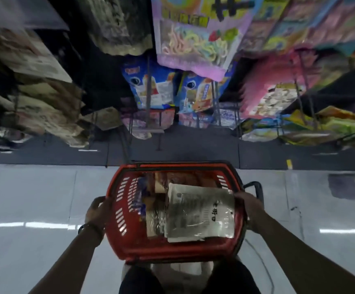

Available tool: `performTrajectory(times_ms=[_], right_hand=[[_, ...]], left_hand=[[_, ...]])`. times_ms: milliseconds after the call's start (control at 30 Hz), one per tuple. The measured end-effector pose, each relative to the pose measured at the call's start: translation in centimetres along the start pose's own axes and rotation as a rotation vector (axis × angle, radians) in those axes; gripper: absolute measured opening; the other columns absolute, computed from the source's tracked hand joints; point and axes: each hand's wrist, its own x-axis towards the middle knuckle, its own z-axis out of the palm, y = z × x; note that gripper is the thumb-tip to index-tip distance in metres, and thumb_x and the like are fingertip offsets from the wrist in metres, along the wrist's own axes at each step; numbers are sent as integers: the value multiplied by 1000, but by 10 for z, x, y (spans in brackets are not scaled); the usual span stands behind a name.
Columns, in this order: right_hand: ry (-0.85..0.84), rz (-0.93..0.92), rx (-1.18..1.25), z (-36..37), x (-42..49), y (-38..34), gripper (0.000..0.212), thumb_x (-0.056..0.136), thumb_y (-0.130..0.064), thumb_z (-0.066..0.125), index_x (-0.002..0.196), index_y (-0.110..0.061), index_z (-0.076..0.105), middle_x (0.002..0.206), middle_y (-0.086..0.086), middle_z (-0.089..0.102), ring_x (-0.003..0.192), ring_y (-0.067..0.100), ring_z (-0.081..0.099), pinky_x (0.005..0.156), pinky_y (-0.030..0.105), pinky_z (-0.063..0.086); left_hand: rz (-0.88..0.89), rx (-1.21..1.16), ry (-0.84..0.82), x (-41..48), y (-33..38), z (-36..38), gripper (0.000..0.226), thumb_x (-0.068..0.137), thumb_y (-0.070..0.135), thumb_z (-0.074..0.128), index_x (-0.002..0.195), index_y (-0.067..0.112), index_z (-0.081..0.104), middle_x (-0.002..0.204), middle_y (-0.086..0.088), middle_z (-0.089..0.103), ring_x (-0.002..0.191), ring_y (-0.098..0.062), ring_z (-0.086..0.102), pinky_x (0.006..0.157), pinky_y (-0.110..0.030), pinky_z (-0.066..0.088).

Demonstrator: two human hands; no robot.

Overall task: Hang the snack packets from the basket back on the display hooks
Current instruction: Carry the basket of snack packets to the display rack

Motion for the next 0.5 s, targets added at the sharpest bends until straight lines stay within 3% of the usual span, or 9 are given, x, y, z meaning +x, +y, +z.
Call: performTrajectory(times_ms=[100, 200, 233, 333, 433, 500], right_hand=[[0, 65, -18, 7, 43, 26, 10, 89, -18, 72, 88, -9, 76, 58, 8, 72, 57, 27, 69, 58, 33, 58], [28, 113, -2, 18, 85, 51, 14, 88, -23, 72, 96, -11, 74, 77, 13, 73, 71, 30, 68, 72, 36, 58], [37, 110, -3, 22, 101, 60, 15, 89, -23, 72, 98, -11, 74, 77, 14, 72, 69, 30, 69, 69, 35, 58], [52, 80, -27, 37, 149, 82, 10, 92, -21, 68, 93, -12, 72, 54, 5, 71, 43, 20, 69, 40, 24, 51], [82, 50, -47, 49, 193, 103, 16, 88, -24, 72, 99, -12, 73, 62, 8, 72, 50, 23, 69, 44, 26, 51], [79, 19, -44, 57, 216, 115, 18, 84, -25, 74, 100, -15, 73, 63, 5, 73, 53, 23, 70, 50, 28, 54]], left_hand=[[-46, 10, -9, 38, -26, 27, 29, 102, 34, 60, 120, 11, 67, 103, -20, 69, 89, -32, 62, 85, -46, 53], [-82, 25, -30, 72, -50, 55, 27, 102, 33, 61, 119, 13, 68, 103, -20, 69, 91, -32, 63, 92, -52, 55], [-81, 22, -29, 87, -57, 65, 26, 102, 30, 62, 119, 12, 68, 104, -20, 69, 90, -32, 63, 91, -50, 55], [-34, 75, -19, 135, -78, 93, 26, 100, 20, 61, 123, 11, 68, 112, -20, 72, 99, -35, 67, 93, -47, 56], [-33, 59, -40, 180, -99, 118, 23, 98, 17, 64, 120, 14, 68, 105, -15, 73, 97, -34, 67, 84, -41, 58], [-3, 95, -58, 208, -113, 130, 31, 96, 23, 68, 125, 15, 69, 112, -13, 73, 94, -30, 68, 84, -39, 56]])
